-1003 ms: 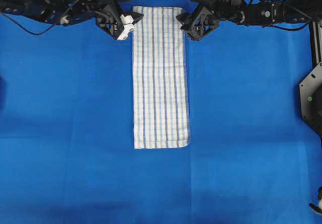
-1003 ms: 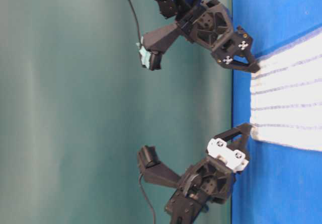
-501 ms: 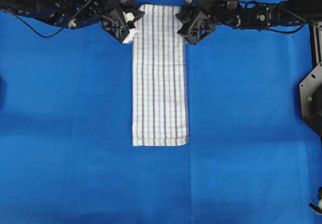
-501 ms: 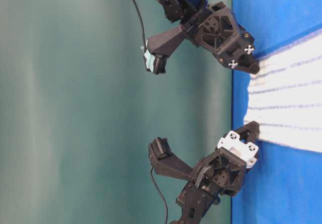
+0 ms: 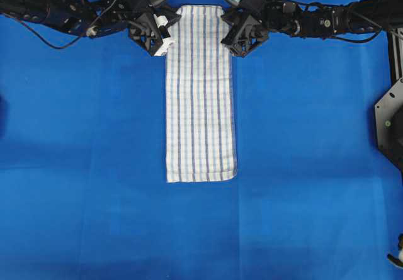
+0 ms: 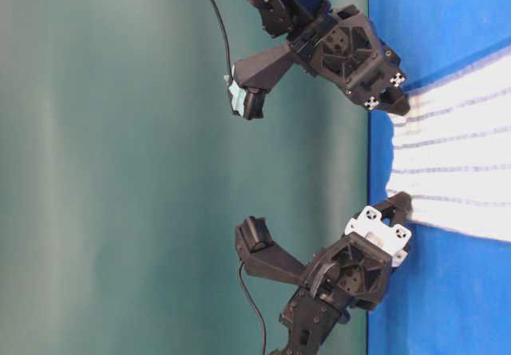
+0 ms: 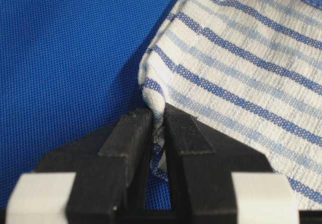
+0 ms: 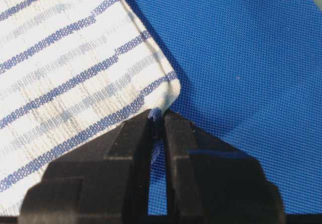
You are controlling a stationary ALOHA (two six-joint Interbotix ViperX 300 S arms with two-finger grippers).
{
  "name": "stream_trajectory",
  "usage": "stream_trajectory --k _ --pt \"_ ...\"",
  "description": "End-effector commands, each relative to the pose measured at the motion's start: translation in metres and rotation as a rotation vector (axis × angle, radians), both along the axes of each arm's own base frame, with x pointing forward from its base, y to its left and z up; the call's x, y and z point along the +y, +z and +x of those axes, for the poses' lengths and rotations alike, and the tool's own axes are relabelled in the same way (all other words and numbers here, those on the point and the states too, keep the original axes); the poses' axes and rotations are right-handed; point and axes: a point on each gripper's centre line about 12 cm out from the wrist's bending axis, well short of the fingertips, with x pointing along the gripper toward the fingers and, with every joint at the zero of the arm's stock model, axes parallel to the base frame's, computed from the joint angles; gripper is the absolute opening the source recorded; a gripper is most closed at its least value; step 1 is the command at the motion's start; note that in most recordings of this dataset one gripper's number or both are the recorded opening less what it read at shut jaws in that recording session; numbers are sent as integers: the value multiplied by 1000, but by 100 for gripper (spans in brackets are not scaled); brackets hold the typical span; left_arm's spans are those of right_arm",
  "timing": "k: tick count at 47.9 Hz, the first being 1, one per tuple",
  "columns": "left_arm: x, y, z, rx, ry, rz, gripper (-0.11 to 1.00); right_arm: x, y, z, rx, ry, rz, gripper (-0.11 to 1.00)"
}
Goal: Fold the blue towel.
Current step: 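Lower both grippers onto the towel's top corners and pinch them, then lift the top corners and fold them down onto the bottom half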
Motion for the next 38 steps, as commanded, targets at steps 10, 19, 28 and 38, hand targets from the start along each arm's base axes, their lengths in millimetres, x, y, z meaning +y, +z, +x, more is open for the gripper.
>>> stream_trajectory --k 10,19,28,38 --pt "-2 46 4 -87 -11 48 5 -3 47 0 -99 -2 -55 7" --pt "-3 49 3 -83 -13 46 5 -1 48 -1 -101 -1 -54 7" --pt "-10 52 3 -85 -29 46 5 6 47 -2 -98 11 -40 7" --pt "-41 62 6 -98 -95 44 5 30 48 -4 -106 40 -19 7"
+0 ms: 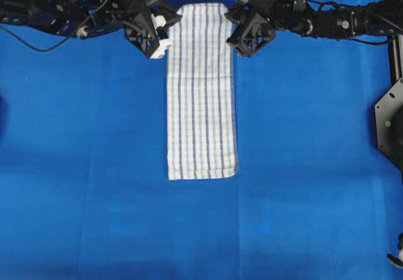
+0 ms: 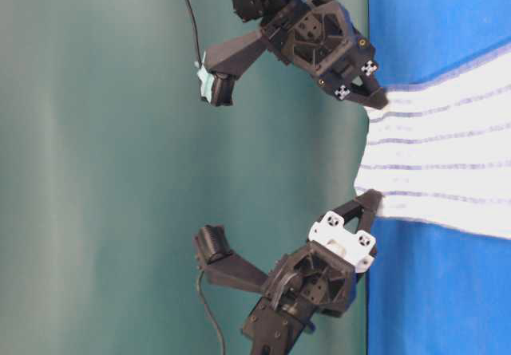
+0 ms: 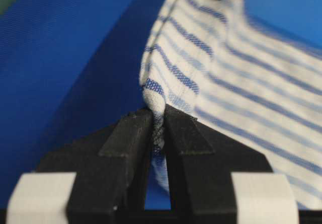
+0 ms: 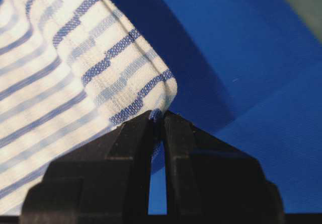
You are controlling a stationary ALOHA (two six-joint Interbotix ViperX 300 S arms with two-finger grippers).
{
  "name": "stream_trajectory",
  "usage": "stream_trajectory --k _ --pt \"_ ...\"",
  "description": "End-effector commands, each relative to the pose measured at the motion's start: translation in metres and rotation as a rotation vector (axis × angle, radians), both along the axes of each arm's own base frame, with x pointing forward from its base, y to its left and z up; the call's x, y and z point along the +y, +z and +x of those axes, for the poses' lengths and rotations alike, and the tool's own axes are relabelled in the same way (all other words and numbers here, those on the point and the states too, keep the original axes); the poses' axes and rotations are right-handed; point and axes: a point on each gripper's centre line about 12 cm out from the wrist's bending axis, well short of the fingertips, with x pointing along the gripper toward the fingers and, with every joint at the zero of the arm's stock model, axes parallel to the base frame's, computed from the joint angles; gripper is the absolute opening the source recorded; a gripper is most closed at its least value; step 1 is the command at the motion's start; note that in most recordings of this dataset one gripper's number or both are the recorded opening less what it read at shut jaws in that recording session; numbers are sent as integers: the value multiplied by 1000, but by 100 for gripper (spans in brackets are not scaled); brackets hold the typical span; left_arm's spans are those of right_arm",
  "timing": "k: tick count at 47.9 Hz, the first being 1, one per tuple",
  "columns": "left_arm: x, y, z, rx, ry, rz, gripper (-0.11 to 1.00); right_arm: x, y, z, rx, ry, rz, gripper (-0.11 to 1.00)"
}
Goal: Fold the blue towel.
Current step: 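Lift the top corners and fold them down onto the bottom half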
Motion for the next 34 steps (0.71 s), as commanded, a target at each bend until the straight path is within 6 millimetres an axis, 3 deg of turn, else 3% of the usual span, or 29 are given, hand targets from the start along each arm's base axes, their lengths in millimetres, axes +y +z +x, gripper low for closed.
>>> stream_trajectory --k 1,12,34 --pt "-15 21 5 -48 -39 20 5 12 18 2 -47 16 -12 7" --pt "-60 19 3 -40 -123 -14 5 50 22 -3 -78 54 4 7" --pt "-162 14 9 -56 -309 -134 5 154 14 -12 -143 169 80 7"
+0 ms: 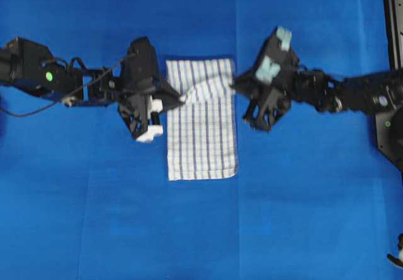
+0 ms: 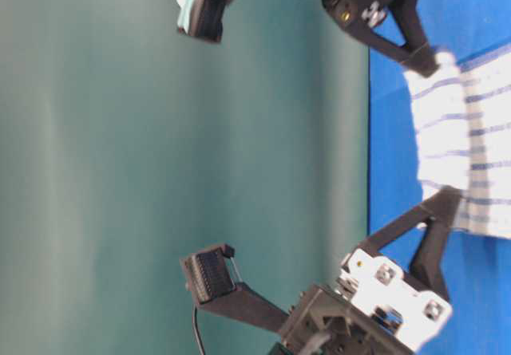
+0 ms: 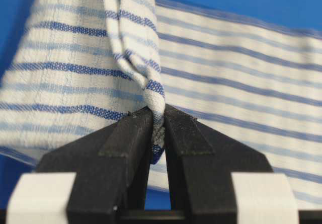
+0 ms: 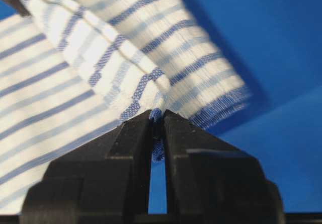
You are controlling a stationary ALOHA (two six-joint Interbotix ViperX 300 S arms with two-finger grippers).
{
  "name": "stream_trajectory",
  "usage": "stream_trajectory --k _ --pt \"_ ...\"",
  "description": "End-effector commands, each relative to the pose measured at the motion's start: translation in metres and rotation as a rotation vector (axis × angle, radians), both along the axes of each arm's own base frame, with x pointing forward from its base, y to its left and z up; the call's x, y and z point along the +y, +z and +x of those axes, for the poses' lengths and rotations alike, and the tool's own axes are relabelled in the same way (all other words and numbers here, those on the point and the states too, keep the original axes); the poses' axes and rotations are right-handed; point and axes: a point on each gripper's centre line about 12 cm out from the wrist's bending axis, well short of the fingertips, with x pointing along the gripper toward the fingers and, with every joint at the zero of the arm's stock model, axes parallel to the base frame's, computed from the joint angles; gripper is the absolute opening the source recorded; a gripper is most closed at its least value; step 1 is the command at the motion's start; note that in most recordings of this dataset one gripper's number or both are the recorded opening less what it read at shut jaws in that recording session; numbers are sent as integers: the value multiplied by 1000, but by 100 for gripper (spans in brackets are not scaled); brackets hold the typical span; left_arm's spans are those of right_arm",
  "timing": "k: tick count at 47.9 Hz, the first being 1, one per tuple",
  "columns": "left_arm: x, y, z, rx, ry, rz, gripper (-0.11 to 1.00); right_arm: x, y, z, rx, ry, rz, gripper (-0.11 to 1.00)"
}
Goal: Fold the blue towel.
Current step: 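Lift the top corners and fold them down onto the bottom half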
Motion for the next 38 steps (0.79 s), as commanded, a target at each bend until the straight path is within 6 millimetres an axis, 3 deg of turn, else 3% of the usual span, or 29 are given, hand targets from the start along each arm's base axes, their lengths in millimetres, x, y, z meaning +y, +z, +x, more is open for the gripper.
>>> stream_trajectory --k 1,18,26,38 --pt "-18 14 4 -50 -36 -14 5 16 10 2 -43 23 6 7" --pt "-83 17 3 -74 -184 -46 5 72 9 1 -57 98 56 7" --pt "-90 16 2 -72 -203 -48 5 85 9 0 -60 115 67 7" --pt "-90 15 1 -64 -203 -47 5 89 8 0 -56 126 71 7"
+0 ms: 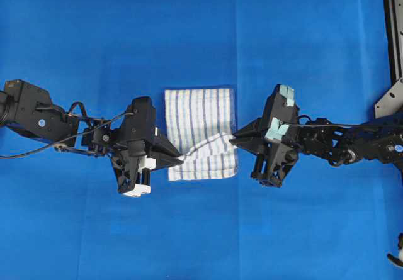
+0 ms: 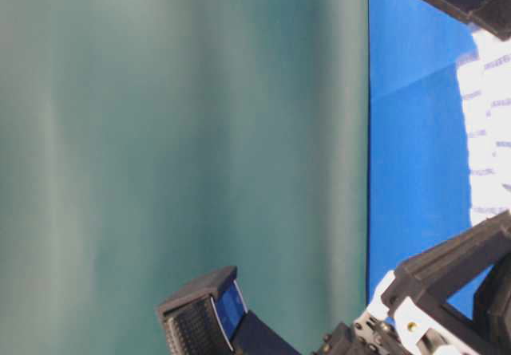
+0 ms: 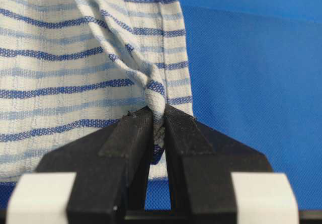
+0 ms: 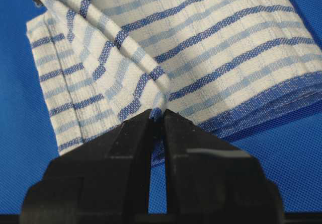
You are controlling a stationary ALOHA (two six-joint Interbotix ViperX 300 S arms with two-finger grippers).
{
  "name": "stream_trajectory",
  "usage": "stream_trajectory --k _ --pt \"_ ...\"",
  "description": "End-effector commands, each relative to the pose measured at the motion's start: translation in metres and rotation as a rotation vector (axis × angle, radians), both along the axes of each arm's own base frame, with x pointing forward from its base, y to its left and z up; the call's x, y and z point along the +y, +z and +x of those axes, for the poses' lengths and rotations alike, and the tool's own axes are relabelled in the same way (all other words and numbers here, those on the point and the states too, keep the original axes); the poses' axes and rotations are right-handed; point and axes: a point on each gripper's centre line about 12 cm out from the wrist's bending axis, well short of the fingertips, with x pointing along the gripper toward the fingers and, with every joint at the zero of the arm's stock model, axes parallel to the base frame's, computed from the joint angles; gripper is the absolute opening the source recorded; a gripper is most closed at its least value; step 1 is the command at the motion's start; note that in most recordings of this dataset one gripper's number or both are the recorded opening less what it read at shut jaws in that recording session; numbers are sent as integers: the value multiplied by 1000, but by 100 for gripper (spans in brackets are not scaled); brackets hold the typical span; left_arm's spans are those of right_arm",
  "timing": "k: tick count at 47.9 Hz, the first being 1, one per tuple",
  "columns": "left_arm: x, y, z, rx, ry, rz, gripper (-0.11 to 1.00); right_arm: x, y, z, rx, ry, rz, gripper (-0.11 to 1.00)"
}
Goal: Fold the blue towel.
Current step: 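Lift the top corners and fold them down onto the bottom half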
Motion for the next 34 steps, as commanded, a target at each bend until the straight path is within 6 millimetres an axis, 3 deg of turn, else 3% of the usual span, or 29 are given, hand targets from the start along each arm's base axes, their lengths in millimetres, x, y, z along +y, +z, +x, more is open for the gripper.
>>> stream_trajectory --k 1,18,20,25,31,34 --pt "-3 11 2 -33 -5 -7 5 2 8 5 -29 0 5 7" --pt "-2 11 2 -30 -3 -6 5 5 7 5 -15 16 11 8" --pt "-2 11 2 -30 -3 -7 5 5 7 5 -15 17 12 12" --pt "-2 11 2 -27 6 -14 11 7 7 5 -17 21 12 37" --pt "-1 11 1 -25 8 -15 46 10 7 4 -20 30 8 76" --pt "-1 11 0 -25 8 -15 66 10 8 4 -23 30 4 89"
